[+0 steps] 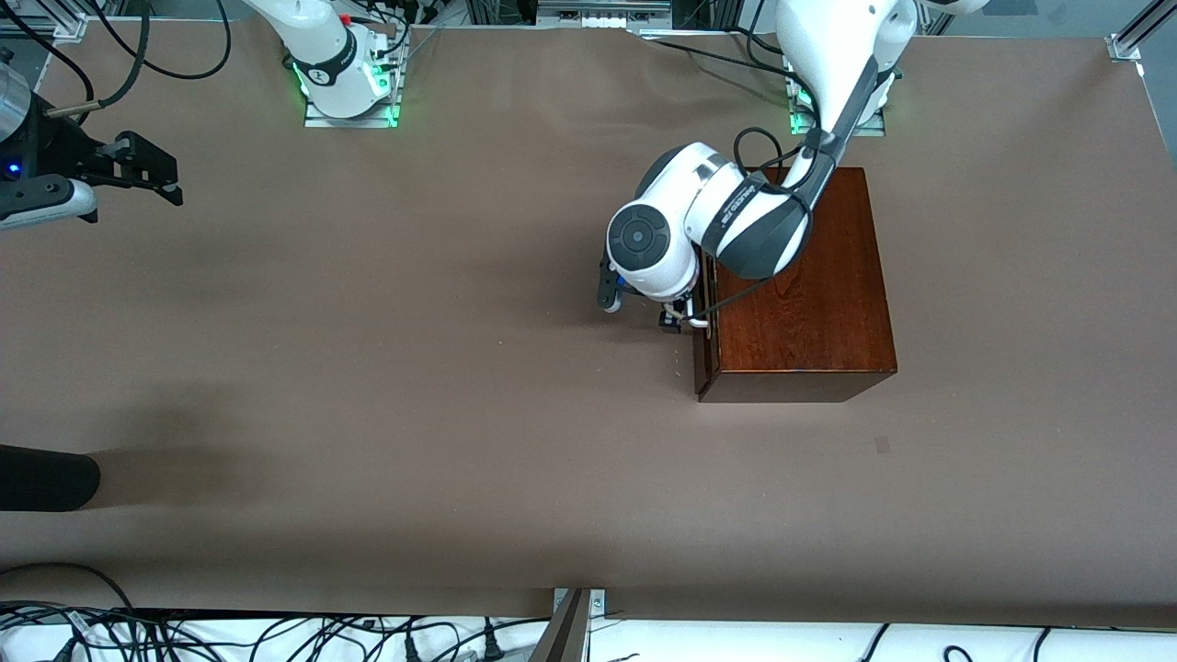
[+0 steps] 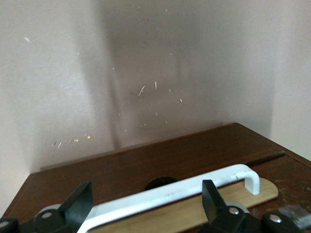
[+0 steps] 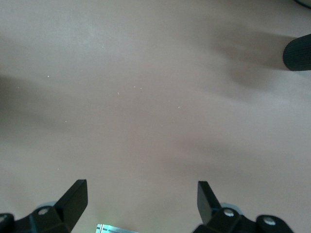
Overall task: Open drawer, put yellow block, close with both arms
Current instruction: 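Push the drawer front into the box with the left gripper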
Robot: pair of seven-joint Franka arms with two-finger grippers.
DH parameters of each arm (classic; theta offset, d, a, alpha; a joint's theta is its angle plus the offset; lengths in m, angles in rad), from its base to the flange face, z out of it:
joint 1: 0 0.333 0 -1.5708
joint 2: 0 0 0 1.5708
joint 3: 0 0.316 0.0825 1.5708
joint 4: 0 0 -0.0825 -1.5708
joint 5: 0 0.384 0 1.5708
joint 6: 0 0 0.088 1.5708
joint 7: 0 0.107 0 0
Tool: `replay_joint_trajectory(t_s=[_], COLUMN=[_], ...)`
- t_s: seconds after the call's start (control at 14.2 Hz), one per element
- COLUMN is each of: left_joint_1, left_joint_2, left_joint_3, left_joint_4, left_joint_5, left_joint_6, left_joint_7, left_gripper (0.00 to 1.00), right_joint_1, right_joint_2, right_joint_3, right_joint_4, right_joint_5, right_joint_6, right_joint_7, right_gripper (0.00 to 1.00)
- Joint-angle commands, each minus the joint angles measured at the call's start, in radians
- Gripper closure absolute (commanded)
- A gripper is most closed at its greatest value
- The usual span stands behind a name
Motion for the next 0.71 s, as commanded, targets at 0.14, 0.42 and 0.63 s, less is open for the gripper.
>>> replay_joint_trajectory(t_s=[0.14,0.42,0.63], left_joint_1=[-0.010,0.057,0.195], left_joint_2=[-0.138,-0.258,-0.271], left_joint_3=[-0.014,0.022,0.029], left_joint_4=[0.005,0.028,0.161], left_joint_5=[0.030,0.020,0.028], left_joint_6=[-0.024,-0.123,-0.277], left_joint_7=[-0.252,-0.271,-0.269], left_gripper=[0.00,0.00,0.00], right_joint_1=[-0.011,-0.006,0.000], right_joint_2=[0.005,0.002,0.000], right_joint_3=[0.014,0.017,0.019], right_joint_4=[0.020,0.020,0.015], right_joint_5=[-0.007,-0.012,-0.013], right_joint_6=[-0.016,-0.016,-0.025], right_joint_7=[0.004,0.002,0.002], right_gripper=[0.00,0.00,0.00])
